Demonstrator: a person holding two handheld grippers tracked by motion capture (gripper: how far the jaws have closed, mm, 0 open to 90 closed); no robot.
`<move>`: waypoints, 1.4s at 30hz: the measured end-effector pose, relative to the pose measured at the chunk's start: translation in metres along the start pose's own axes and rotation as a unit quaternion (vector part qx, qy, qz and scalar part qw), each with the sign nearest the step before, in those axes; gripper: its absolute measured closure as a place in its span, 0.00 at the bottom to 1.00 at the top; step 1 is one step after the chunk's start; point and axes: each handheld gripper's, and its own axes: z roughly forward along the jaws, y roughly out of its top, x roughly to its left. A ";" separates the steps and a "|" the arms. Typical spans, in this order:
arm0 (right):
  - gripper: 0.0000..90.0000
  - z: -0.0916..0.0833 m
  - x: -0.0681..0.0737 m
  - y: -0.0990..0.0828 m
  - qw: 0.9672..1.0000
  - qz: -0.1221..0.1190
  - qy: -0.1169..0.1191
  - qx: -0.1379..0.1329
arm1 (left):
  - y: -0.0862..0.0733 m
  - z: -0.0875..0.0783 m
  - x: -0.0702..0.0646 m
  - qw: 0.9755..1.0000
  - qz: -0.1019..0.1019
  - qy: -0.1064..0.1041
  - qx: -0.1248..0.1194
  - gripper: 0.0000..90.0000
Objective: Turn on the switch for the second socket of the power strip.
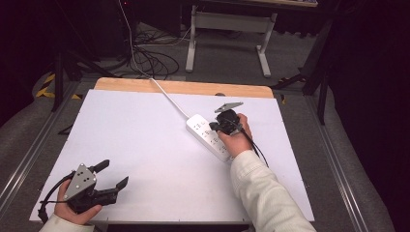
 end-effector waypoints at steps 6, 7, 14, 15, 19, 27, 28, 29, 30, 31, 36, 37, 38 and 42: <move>1.00 0.005 0.000 -0.001 1.000 -0.012 -0.009 0.006 | 0.000 0.000 0.000 1.000 0.002 0.001 0.001 0.21; 1.00 0.006 0.001 -0.001 1.000 -0.014 -0.011 0.007 | 0.000 0.000 0.000 1.000 0.002 0.000 0.001 0.21; 1.00 0.009 0.002 -0.001 1.000 -0.024 -0.016 0.011 | 0.000 0.000 0.000 1.000 0.000 -0.001 0.002 0.21; 1.00 0.009 0.002 -0.001 1.000 -0.023 -0.017 0.010 | 0.000 0.000 0.000 1.000 0.000 -0.001 0.002 0.21; 1.00 0.010 0.003 -0.002 0.999 -0.027 -0.021 0.008 | 0.000 0.000 0.000 1.000 0.000 -0.001 0.002 0.21; 1.00 0.011 0.007 -0.002 0.999 -0.039 -0.031 0.010 | 0.000 0.000 0.000 1.000 0.000 -0.001 0.002 0.21; 1.00 0.011 0.007 -0.002 0.999 -0.037 -0.032 0.010 | 0.000 0.000 0.000 1.000 0.000 -0.001 0.002 0.21; 1.00 0.011 0.007 -0.002 0.999 -0.036 -0.032 0.009 | 0.000 0.000 0.000 1.000 -0.001 -0.001 0.003 0.21; 1.00 0.011 0.006 -0.003 0.999 -0.035 -0.032 0.008 | 0.000 0.000 0.000 1.000 -0.001 -0.001 0.003 0.21; 1.00 0.011 0.007 -0.003 0.999 -0.035 -0.032 0.009 | -0.001 0.001 -0.001 1.000 -0.003 -0.002 0.003 0.21; 1.00 0.012 0.009 -0.003 0.998 -0.044 -0.040 0.011 | 0.000 0.001 -0.001 1.000 -0.001 -0.002 0.002 0.21; 1.00 0.012 0.009 -0.003 0.998 -0.043 -0.041 0.011 | 0.000 0.001 -0.001 1.000 -0.001 -0.002 0.002 0.21; 1.00 0.012 0.009 -0.003 0.998 -0.040 -0.040 0.013 | 0.000 0.001 -0.001 1.000 -0.001 -0.002 0.002 0.21; 1.00 0.012 0.008 -0.003 0.999 -0.033 -0.036 0.012 | 0.000 0.001 -0.001 1.000 -0.001 -0.002 0.002 0.21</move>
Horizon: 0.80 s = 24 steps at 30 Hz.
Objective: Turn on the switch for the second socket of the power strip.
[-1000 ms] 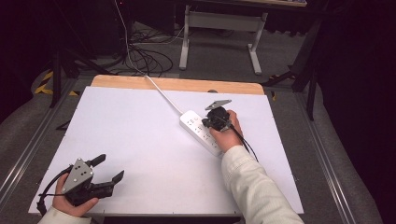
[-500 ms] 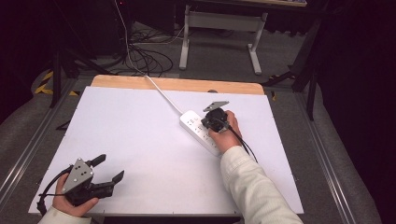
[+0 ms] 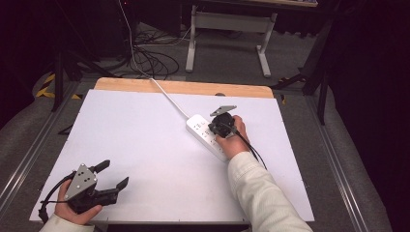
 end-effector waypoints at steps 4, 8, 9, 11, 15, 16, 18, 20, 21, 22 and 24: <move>1.00 0.000 0.000 0.000 1.000 0.001 -0.003 0.001 | 0.000 0.001 -0.001 1.000 -0.001 -0.001 0.000 0.21; 1.00 0.001 0.001 0.000 1.000 0.004 -0.004 0.003 | 0.000 0.000 0.000 1.000 0.003 0.000 0.003 0.21; 1.00 0.001 0.001 0.000 1.000 0.005 -0.004 0.002 | 0.000 0.001 -0.001 1.000 0.003 -0.001 0.003 0.21; 1.00 0.001 0.000 0.000 1.000 0.008 -0.003 0.002 | 0.000 0.001 -0.001 1.000 0.003 -0.001 0.003 0.21; 1.00 0.001 0.000 0.000 1.000 0.007 -0.002 0.002 | 0.000 0.001 -0.001 1.000 0.003 -0.002 0.004 0.21; 1.00 0.001 0.000 0.000 1.000 0.008 -0.001 0.002 | 0.000 0.001 -0.001 1.000 0.003 -0.002 0.004 0.21; 1.00 0.002 -0.001 -0.001 1.000 0.012 0.000 0.001 | 0.000 0.001 -0.001 1.000 0.003 -0.002 0.005 0.21; 1.00 0.002 0.001 0.000 1.000 0.006 -0.004 0.003 | 0.000 0.001 -0.001 1.000 0.004 -0.002 0.005 0.21; 1.00 0.001 0.002 0.000 1.000 0.002 -0.008 0.005 | 0.000 0.001 -0.001 1.000 0.004 -0.002 0.005 0.21; 1.00 0.001 0.003 0.000 1.000 -0.001 -0.011 0.005 | 0.000 0.001 -0.001 1.000 0.004 -0.002 0.005 0.21; 1.00 0.001 0.003 0.000 1.000 0.000 -0.010 0.005 | 0.000 0.001 -0.001 1.000 0.000 -0.002 0.003 0.21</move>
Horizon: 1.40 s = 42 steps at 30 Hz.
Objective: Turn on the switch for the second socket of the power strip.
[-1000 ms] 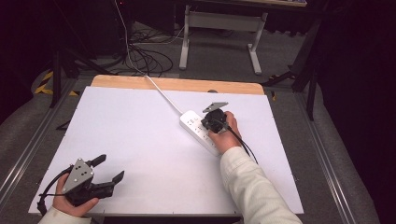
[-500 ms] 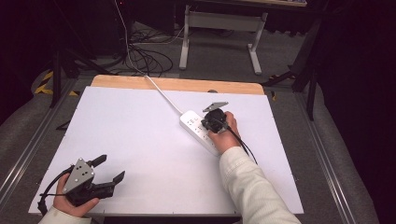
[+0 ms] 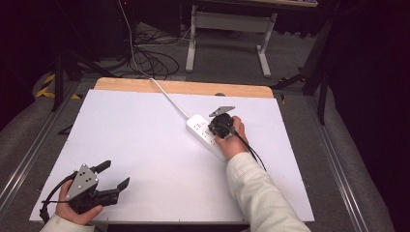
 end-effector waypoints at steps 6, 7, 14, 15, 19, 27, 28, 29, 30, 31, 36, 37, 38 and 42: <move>1.00 0.000 0.000 0.000 1.000 0.002 -0.001 -0.007 | 0.000 0.000 0.001 1.000 0.003 0.001 0.001 0.21; 1.00 0.000 -0.001 0.000 1.000 -0.001 0.006 -0.012 | 0.000 0.000 0.001 1.000 0.003 0.002 0.000 0.21; 0.98 -0.010 0.000 0.003 0.999 -0.017 0.015 -0.036 | 0.000 0.000 0.002 1.000 0.002 0.001 0.001 0.21; 0.99 -0.012 0.001 0.004 0.999 -0.016 0.017 -0.042 | 0.000 0.000 0.002 1.000 0.003 0.002 0.000 0.21; 0.99 -0.019 0.002 0.007 0.998 -0.012 0.021 -0.050 | 0.000 -0.001 0.001 1.000 -0.002 0.000 -0.003 0.21; 0.98 -0.032 0.004 0.010 0.998 -0.011 0.027 -0.062 | 0.001 0.000 0.001 1.000 0.001 0.001 0.000 0.21; 0.98 -0.034 0.005 0.011 0.998 -0.010 0.027 -0.064 | 0.001 0.000 0.001 1.000 0.004 0.002 0.000 0.21; 0.98 -0.036 0.005 0.011 0.997 -0.012 0.028 -0.068 | 0.001 0.000 0.001 1.000 0.003 0.002 0.000 0.21; 0.97 -0.038 0.005 0.011 0.997 -0.011 0.029 -0.070 | 0.001 0.000 0.001 1.000 0.003 0.002 -0.001 0.21; 0.97 -0.041 0.006 0.012 0.997 -0.013 0.029 -0.071 | 0.001 0.000 0.001 1.000 0.004 0.002 0.000 0.21; 0.96 -0.059 0.007 0.010 0.995 -0.011 0.038 -0.092 | 0.000 0.000 0.002 1.000 -0.001 0.001 0.001 0.21; 0.95 -0.062 0.007 0.010 0.995 -0.011 0.039 -0.093 | 0.000 0.000 0.002 1.000 -0.001 0.001 0.001 0.21; 0.95 -0.064 0.007 0.010 0.995 -0.010 0.039 -0.095 | 0.000 0.000 0.002 1.000 0.002 0.002 0.001 0.21; 0.93 -0.072 0.008 0.011 0.994 -0.011 0.042 -0.103 | 0.001 0.000 0.002 1.000 0.002 0.003 0.001 0.21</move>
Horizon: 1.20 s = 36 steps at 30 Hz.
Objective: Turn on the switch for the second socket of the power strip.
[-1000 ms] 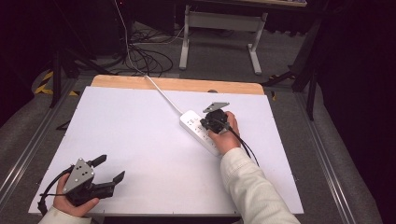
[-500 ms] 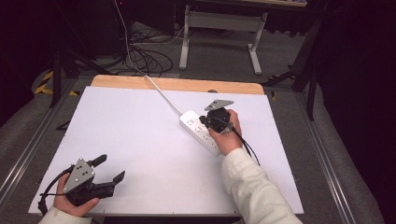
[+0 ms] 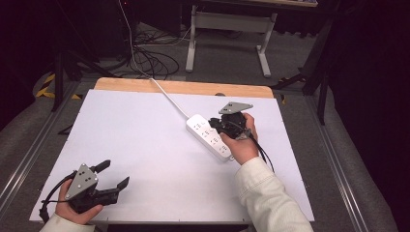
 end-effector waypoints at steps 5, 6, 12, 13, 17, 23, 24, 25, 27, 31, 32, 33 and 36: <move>0.91 -0.006 0.002 0.001 1.000 -0.002 0.001 -0.005 | 0.000 0.000 0.000 1.000 -0.001 0.000 0.000 0.21; 0.91 -0.007 0.003 0.001 1.000 -0.004 0.001 -0.004 | 0.000 0.000 0.000 1.000 -0.001 0.001 0.001 0.21; 0.84 -0.014 0.008 0.003 1.000 -0.020 -0.007 -0.005 | 0.000 0.000 0.000 1.000 0.000 0.001 0.001 0.21; 0.81 -0.016 0.009 0.003 1.000 -0.020 -0.006 -0.007 | 0.000 0.000 0.000 1.000 -0.001 0.000 0.000 0.21; 0.58 -0.023 0.010 0.003 1.000 -0.013 -0.001 -0.016 | 0.000 0.000 0.000 1.000 0.000 0.001 0.001 0.21; 0.36 -0.041 0.012 0.001 0.999 -0.009 0.010 -0.033 | 0.000 0.000 0.000 1.000 0.000 0.001 0.000 0.21; 0.34 -0.045 0.012 0.000 0.999 -0.006 0.014 -0.040 | 0.000 0.000 0.000 1.000 -0.002 0.001 0.000 0.21; 0.33 -0.048 0.012 -0.001 0.999 -0.004 0.018 -0.045 | 0.000 0.000 0.000 1.000 -0.003 0.001 -0.001 0.21; 0.29 -0.055 0.014 -0.004 0.998 0.000 0.023 -0.053 | 0.000 0.000 0.000 1.000 -0.002 0.001 0.000 0.21; 0.26 -0.067 0.017 -0.011 0.998 -0.011 0.032 -0.058 | 0.000 0.000 0.000 1.000 -0.004 -0.001 0.000 0.21; 0.25 -0.070 0.018 -0.013 0.998 -0.010 0.034 -0.061 | 0.000 0.000 0.000 1.000 -0.003 0.000 0.000 0.21; 0.25 -0.073 0.019 -0.015 0.997 -0.011 0.037 -0.063 | 0.000 0.000 0.000 1.000 -0.004 0.000 0.000 0.21; 0.25 -0.082 0.020 -0.022 0.996 -0.009 0.049 -0.068 | 0.000 -0.001 0.000 1.000 -0.005 0.000 0.001 0.21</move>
